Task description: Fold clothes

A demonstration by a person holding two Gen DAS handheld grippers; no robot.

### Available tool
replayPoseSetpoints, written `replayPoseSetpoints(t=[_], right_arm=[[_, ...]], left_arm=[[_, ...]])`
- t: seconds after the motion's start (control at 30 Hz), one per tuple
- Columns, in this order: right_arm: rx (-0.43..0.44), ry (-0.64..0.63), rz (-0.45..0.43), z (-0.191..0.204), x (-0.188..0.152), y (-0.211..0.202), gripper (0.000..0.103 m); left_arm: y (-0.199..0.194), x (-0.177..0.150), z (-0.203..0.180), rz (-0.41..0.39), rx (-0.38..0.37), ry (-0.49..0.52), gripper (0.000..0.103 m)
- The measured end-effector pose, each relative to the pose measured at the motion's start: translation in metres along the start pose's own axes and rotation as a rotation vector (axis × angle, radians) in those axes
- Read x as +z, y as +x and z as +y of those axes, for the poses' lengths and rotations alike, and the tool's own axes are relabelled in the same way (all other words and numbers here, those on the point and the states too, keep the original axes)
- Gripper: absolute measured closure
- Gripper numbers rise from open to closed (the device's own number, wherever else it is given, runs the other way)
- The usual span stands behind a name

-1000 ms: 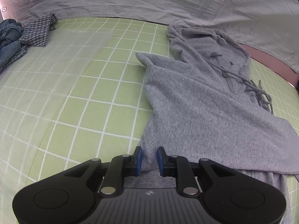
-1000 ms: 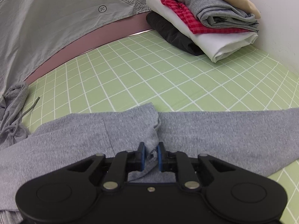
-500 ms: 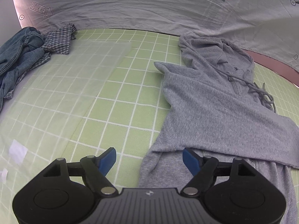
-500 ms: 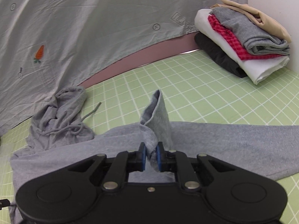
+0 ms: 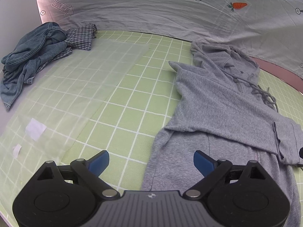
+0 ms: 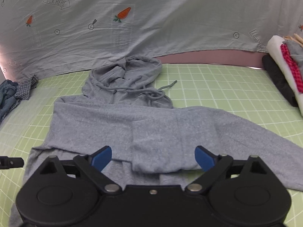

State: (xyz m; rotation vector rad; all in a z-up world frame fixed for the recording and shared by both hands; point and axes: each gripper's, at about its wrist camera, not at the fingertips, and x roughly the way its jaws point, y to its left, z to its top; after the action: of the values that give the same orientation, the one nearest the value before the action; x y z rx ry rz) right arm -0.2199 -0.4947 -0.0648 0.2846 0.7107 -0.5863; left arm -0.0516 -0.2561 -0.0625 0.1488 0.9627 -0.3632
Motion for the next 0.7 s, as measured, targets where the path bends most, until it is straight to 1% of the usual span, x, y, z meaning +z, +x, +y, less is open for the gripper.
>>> replayPoseSetpoints(t=[0.03, 0.07, 0.13, 0.27, 0.4, 0.5, 0.57, 0.63, 0.7], right_arm=[[-0.028, 0.003, -0.004, -0.010, -0.001, -0.001, 0.003], [-0.054, 0.022, -0.003, -0.022, -0.002, 0.000, 0.001], [-0.101, 0.079, 0.000, -0.048, -0.007, 0.000, 0.000], [-0.238, 0.174, -0.019, -0.103, -0.016, 0.005, 0.000], [-0.376, 0.242, -0.040, -0.150, -0.021, 0.011, 0.000], [-0.441, 0.303, -0.027, -0.180, -0.023, 0.019, 0.000], [-0.493, 0.351, -0.013, -0.198, -0.026, 0.024, 0.000], [-0.525, 0.383, 0.005, -0.211, -0.029, 0.027, 0.000], [-0.552, 0.408, 0.023, -0.221, -0.034, 0.030, 0.000]], left_arm=[[0.000, 0.002, -0.006, -0.006, 0.001, 0.006, 0.007], [0.001, 0.004, -0.013, -0.009, 0.000, 0.014, 0.007], [0.003, 0.011, -0.030, -0.018, -0.009, 0.032, 0.007], [0.011, 0.026, -0.071, -0.040, -0.046, 0.083, 0.007], [0.025, 0.039, -0.112, -0.036, -0.082, 0.152, 0.007], [0.036, 0.046, -0.137, -0.016, -0.104, 0.182, 0.007], [0.042, 0.051, -0.154, 0.003, -0.126, 0.223, 0.007], [0.045, 0.053, -0.170, 0.008, -0.152, 0.260, 0.008], [0.048, 0.055, -0.183, 0.016, -0.179, 0.276, 0.009]])
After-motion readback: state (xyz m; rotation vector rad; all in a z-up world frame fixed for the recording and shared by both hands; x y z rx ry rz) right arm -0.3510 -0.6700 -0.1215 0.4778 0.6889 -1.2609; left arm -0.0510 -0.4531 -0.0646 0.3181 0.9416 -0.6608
